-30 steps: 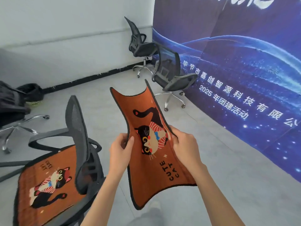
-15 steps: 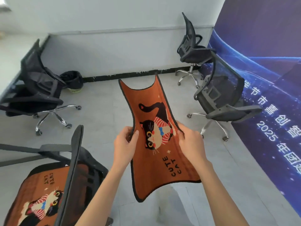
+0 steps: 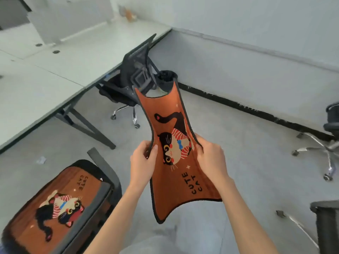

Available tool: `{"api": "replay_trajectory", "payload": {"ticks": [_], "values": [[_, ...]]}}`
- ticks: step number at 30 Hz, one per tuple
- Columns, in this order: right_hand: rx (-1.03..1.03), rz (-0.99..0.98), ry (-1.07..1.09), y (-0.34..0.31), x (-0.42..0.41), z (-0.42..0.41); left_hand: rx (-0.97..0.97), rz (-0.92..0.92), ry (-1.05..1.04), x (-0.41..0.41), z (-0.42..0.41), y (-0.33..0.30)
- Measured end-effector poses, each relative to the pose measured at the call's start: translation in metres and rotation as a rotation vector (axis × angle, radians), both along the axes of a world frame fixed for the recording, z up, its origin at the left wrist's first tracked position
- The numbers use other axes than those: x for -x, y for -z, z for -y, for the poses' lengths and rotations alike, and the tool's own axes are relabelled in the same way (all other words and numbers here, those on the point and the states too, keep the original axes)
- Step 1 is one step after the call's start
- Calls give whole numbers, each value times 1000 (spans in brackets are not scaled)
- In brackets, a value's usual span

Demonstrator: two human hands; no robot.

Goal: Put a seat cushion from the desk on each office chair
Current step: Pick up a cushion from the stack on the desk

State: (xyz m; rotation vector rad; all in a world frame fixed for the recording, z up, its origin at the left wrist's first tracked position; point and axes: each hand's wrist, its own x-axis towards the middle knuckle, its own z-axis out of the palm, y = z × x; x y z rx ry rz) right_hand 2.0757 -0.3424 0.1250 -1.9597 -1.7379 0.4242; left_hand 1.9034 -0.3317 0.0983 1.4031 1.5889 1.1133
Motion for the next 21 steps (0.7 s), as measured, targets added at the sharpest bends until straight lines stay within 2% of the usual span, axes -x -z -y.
{"api": "replay_trajectory", "payload": {"ticks": [12, 21], "values": [[-3, 28, -306, -5, 44, -312, -7, 76, -320, 30, -257, -6], [-5, 22, -639, 19, 150, -530, 0, 79, -680, 115, -424, 17]]}}
